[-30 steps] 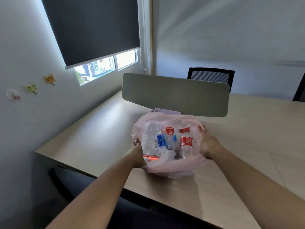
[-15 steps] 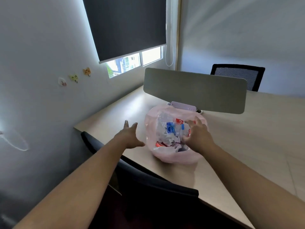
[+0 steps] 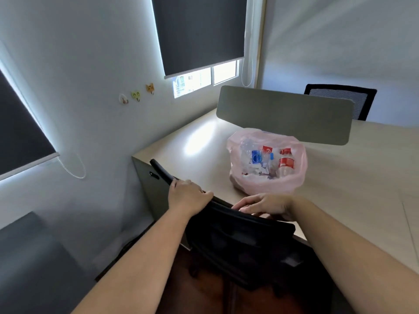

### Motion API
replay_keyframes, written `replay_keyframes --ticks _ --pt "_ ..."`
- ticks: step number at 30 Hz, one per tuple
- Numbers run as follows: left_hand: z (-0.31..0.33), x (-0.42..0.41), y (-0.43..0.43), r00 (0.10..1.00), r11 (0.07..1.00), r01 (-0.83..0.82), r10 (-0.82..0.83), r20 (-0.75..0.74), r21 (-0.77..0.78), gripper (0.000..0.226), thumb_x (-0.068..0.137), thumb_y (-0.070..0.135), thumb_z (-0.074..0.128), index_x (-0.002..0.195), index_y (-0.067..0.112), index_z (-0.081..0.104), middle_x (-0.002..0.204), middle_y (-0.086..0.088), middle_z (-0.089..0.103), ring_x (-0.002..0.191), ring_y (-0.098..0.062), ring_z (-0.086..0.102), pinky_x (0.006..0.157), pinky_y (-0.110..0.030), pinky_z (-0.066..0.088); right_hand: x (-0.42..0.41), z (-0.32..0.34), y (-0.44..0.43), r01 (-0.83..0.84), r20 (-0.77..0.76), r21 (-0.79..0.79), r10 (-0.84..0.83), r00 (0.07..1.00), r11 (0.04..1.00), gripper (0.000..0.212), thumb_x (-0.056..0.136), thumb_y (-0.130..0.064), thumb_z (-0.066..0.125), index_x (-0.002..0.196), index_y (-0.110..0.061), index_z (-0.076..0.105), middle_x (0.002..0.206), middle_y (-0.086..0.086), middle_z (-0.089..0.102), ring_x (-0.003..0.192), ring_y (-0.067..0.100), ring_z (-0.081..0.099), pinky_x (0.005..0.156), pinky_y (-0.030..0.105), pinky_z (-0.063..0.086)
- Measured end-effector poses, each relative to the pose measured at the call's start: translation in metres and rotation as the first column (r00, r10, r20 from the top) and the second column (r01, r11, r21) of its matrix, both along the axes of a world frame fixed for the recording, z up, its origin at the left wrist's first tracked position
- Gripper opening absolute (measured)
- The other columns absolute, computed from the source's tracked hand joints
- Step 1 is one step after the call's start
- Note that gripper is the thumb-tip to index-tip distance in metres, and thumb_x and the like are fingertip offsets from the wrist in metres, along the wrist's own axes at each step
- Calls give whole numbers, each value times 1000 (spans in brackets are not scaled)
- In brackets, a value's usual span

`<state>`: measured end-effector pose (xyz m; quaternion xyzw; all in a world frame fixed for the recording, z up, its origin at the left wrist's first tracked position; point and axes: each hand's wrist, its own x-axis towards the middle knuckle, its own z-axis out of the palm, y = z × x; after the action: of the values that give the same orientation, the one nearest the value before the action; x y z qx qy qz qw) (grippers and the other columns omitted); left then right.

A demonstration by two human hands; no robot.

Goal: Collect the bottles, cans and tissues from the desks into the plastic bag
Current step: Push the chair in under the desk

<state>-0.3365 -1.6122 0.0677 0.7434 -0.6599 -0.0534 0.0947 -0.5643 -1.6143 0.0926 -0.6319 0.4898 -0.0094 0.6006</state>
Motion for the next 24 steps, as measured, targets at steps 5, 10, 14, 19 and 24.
replay_keyframes --ticks 5,10,14,19,24 --pt "-3 43 34 999 990 -32 27 -38 -134 42 86 38 38 85 19 76 107 -2 63 116 -18 47 119 -35 14 44 -3 48 -4 42 -43 6 999 999 27 95 -34 52 121 -35 62 107 -3 68 96 10 62 88 27 49" --pt "-11 112 39 962 994 -62 36 -271 -91 37 83 31 41 79 21 76 106 6 62 122 -16 45 108 -28 27 94 -16 82 -39 97 -123 51 994 992 32 95 -40 50 127 -38 56 121 1 63 100 6 56 79 16 45" --pt "-7 157 64 916 995 -79 45 -398 -68 36 91 15 44 82 18 78 122 3 61 140 -10 28 115 -36 22 141 -42 102 -41 222 -110 65 973 993 38 89 -39 61 126 -35 57 102 -13 56 92 1 55 82 26 48" --pt "2 196 92 919 994 -100 71 -388 -54 34 93 9 43 95 9 77 134 -2 55 143 -11 23 113 -22 15 189 -49 123 -93 258 -145 129 957 985 40 86 -34 66 125 -36 57 113 -8 52 98 3 55 82 24 51" --pt "6 218 111 915 993 -108 85 -394 -37 35 95 7 41 104 6 74 141 -4 49 147 -14 12 114 -22 9 206 -55 128 -173 240 -140 203 949 975 34 88 -29 65 122 -29 61 103 -11 58 92 6 56 80 23 48"
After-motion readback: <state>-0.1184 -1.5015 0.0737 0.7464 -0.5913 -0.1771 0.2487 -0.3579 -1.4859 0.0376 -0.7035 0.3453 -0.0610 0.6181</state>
